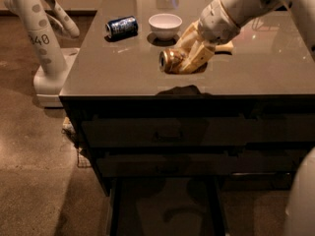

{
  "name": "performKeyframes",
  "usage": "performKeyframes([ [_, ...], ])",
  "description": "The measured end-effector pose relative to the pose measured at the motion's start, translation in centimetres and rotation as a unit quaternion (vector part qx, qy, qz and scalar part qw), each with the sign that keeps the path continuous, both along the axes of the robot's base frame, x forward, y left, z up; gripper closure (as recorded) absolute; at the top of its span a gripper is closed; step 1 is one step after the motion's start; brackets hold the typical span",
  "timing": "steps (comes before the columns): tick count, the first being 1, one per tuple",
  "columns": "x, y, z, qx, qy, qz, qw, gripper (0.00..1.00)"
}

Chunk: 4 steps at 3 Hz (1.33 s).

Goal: Place orange can into bottom drawer

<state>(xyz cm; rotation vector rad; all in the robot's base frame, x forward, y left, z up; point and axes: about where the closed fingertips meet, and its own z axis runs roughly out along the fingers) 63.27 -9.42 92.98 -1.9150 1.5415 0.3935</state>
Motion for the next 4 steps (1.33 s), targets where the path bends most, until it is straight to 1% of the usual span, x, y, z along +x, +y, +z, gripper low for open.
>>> performKeyframes([
  [1,-4.5,1.2,-0.2,0.004,0.018,0.008,0.9998,1.0],
  [2,-9.7,3.8,-1.4,0.017,0.047,0.024,0.9985,1.0],
  [3,-14.0,7.9,-4.9,0.057,0.099,0.051,0.9922,1.0],
  [4,-15.6,8.9,-6.9,0.05,0.124,0.064,0.9889,1.0],
])
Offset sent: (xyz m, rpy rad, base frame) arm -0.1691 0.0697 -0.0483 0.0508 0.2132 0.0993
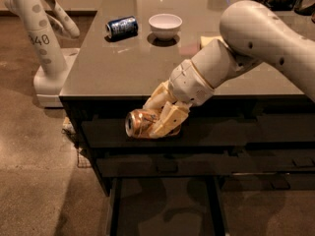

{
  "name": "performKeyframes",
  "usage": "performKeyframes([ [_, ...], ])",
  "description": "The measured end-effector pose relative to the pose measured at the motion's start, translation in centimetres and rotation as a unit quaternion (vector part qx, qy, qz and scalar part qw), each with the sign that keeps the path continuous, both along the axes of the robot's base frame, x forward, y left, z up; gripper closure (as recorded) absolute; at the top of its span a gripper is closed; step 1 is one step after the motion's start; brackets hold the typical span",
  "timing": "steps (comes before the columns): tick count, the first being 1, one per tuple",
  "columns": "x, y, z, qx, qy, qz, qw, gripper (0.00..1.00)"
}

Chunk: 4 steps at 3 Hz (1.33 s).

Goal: Place orange can into bottom drawer

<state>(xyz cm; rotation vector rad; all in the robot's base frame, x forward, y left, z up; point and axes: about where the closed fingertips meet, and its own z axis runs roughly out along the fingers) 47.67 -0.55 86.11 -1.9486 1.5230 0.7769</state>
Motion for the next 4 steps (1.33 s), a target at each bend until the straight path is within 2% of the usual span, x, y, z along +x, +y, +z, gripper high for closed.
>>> performKeyframes([
  [1,0.1,-0.1,0.0,0.0,-0.001,-0.001,1.0,1.0],
  [2,-1.3,0.9,-3.3,-0.011,0.028,-0.002,0.9996,1.0],
  [3,-4.0,2.2,-9.0,0.003,0.068,-0.025,0.9973,1.0],
  [4,-7.1,2.7,-15.3,0.031,0.104,-0.064,0.9921,1.0],
])
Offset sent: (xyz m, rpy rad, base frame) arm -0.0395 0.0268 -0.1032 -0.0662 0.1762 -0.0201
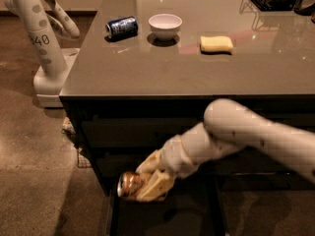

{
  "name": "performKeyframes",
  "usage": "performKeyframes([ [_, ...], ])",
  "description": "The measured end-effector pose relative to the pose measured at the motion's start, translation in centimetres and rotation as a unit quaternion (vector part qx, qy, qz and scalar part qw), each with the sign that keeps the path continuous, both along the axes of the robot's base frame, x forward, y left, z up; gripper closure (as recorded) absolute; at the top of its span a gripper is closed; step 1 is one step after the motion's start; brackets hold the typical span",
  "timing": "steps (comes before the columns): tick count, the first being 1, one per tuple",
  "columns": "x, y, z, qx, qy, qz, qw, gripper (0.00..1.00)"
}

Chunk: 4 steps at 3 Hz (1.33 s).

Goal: Place orange can into bottom drawer

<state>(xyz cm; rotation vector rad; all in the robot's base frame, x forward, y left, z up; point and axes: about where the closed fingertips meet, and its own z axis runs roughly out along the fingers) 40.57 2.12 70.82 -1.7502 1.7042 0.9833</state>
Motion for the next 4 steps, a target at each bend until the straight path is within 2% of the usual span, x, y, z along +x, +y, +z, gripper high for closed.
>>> performKeyframes([
  [1,-3.7,0.8,-7.8,0.03,0.042,-0.041,0.9978,1.0],
  [2,-3.7,0.8,-7.7,0.03,0.042,-0.041,0.9978,1.0],
  [3,-4.3,1.6,-11.5,0.05,0.071,-0.061,0.9943,1.0],
  [4,-5.8,2.3,-19.6,0.054,0.126,-0.108,0.9846,1.0],
])
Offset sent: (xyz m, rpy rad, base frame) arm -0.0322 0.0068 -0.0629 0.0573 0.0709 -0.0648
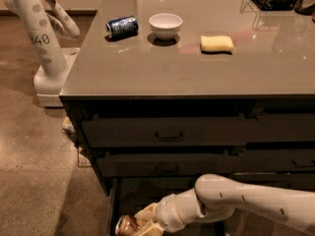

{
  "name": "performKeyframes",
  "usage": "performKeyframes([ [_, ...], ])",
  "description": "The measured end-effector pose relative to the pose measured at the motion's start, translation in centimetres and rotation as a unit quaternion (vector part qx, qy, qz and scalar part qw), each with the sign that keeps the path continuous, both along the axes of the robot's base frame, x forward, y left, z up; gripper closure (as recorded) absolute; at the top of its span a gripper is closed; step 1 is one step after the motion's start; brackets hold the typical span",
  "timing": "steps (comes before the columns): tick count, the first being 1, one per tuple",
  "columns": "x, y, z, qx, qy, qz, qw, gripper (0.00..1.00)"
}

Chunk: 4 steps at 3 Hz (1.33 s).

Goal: Place orange can into bottom drawer

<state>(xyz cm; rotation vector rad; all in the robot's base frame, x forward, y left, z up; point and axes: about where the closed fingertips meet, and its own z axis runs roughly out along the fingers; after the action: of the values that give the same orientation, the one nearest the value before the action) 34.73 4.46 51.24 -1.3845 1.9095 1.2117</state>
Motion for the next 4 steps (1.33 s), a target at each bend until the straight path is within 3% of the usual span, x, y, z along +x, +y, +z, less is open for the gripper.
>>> performKeyframes([
  [1,-0.7,0.0,-6.9,-0.017,0.038,-0.049,0.9979,1.0],
  [2,-0.2,-0.9,-11.8,-0.035,0.052,-0.093,0.9937,1.0],
  [4,2.4,-2.7,-19.1,-0.073,0.061,-0.144,0.985,1.0],
])
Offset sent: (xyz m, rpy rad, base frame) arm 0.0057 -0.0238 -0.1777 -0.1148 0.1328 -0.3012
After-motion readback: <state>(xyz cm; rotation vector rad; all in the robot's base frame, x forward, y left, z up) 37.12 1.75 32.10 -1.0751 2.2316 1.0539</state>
